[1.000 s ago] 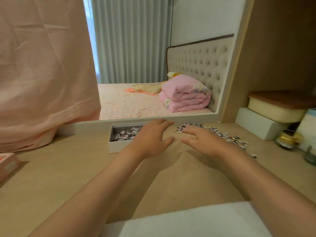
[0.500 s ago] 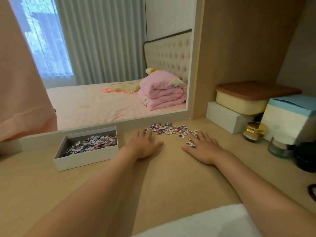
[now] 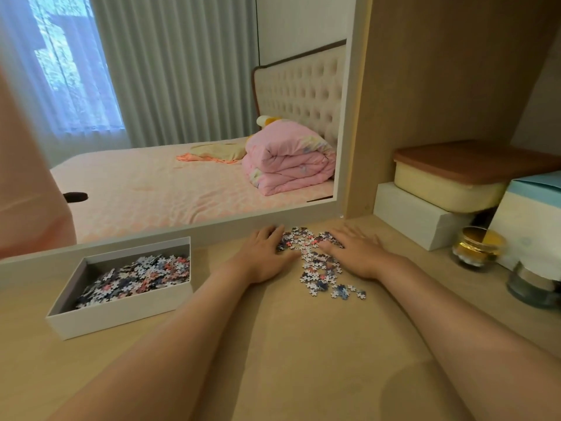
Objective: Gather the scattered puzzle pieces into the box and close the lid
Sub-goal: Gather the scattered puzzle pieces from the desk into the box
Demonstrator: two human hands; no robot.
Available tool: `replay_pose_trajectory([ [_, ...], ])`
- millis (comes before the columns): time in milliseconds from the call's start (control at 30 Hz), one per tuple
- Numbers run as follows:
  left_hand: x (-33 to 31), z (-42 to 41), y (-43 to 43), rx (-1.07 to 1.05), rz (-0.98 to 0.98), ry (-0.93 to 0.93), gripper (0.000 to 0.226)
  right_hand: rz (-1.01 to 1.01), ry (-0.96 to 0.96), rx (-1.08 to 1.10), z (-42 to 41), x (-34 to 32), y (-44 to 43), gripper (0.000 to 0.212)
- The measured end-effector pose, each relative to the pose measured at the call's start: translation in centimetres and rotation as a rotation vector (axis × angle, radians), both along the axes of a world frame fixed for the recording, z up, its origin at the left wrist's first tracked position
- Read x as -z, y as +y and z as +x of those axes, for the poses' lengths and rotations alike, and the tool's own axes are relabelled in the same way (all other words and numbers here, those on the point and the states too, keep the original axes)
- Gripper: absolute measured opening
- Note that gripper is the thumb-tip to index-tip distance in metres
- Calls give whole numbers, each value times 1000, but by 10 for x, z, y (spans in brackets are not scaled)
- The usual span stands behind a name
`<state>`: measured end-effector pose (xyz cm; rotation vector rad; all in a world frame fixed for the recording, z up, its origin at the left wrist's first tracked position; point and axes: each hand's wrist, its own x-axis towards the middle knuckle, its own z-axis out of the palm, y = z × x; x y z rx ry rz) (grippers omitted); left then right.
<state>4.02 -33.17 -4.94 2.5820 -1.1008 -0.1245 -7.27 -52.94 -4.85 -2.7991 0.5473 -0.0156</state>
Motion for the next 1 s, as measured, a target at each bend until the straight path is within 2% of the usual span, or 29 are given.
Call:
replay_pose_trajectory([
  [133,2,5,-9,70,-9,0,79,51,-24,-155,13,1,9,67],
  [233,5,6,-3,95,-199,-5,54,225,-76,-261,18,-1,19,51],
  [300,5,3,3,76,-295,-27,40,388,-116,-273,22,-4,21,36],
  [400,4,5,7,49,-315,-98,39,434,-259,-216,26,-10,23,26],
  [500,2,8,3,41,-220,-63,55,332,-316,-152,32,-16,26,33],
  [567,1,9,1,69,-98,-36,66,223,-216,-172,41,-16,27,45],
  [633,0,8,1,106,-31,-55,64,150,-91,-205,49,-14,29,52],
  [700,0,8,5,106,-103,-47,52,171,-100,-230,52,-11,30,44],
  [767,0,10,8,87,-221,-49,41,256,-225,-208,52,-9,30,32],
  [833,1,13,8,57,-277,-78,40,330,-332,-162,53,-11,30,30],
  [900,2,13,7,39,-229,-96,50,345,-373,-133,55,-13,29,32],
  [1000,3,6,7,74,-108,-68,56,300,-244,-178,58,-12,34,42],
])
